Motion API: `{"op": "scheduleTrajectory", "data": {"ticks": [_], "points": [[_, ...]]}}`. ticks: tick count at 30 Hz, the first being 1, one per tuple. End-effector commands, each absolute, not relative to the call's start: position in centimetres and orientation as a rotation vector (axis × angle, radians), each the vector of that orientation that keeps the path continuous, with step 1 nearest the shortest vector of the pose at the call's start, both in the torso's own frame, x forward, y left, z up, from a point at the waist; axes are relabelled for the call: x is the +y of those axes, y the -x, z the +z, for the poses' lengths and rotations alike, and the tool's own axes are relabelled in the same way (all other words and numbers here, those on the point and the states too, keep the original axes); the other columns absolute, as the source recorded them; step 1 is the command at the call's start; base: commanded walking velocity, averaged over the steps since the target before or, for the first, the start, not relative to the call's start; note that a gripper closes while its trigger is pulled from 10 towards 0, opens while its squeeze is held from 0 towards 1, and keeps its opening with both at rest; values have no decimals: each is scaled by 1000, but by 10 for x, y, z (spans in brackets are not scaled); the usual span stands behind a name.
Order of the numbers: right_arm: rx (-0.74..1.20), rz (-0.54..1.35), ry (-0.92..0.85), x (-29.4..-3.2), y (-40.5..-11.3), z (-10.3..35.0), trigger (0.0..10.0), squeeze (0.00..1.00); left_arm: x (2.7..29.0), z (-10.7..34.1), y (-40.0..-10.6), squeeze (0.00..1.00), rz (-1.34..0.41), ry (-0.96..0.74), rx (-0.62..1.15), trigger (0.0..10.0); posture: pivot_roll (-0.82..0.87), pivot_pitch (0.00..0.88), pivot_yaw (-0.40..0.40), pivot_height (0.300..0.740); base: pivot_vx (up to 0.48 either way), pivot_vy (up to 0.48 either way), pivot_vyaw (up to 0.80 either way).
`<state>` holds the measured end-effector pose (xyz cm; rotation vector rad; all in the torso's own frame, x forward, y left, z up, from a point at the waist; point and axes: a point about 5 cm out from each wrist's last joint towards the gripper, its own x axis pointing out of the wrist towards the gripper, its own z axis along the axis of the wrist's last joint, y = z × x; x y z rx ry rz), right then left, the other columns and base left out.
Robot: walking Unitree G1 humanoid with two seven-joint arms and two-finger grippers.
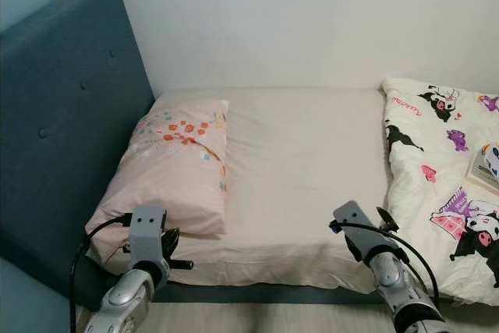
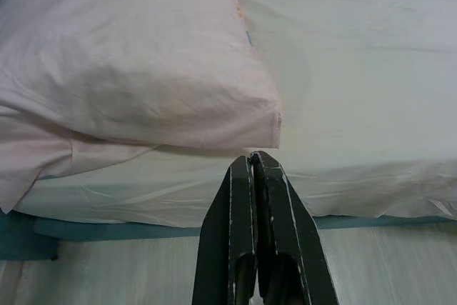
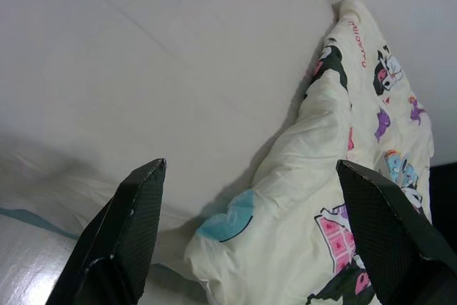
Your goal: Clean up the room
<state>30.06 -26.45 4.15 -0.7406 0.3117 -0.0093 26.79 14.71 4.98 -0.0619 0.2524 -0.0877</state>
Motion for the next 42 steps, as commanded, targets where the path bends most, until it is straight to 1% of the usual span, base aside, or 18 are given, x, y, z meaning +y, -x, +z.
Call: {"op": "scheduleTrajectory", "data": {"ticks": [1, 18, 24, 42], "points": [[335, -5, 733, -263, -298, 37, 10000, 0, 148, 46, -265, 0, -84, 60, 272, 10000, -10, 133, 5, 740, 0, 0, 0], [335, -5, 733, -263, -298, 37, 10000, 0, 148, 46, -266, 0, -86, 59, 272, 10000, -12, 135, 6, 740, 0, 0, 0], [337, -7, 734, -266, -298, 38, 10000, 0, 146, 46, -267, 0, -78, 68, 270, 10000, -16, 139, -5, 740, 0, 0, 0], [334, -6, 733, -266, -296, 37, 10000, 0, 148, 48, -270, 0, -99, 52, 270, 10000, -18, 142, 27, 740, 0, 0, 0]]}}
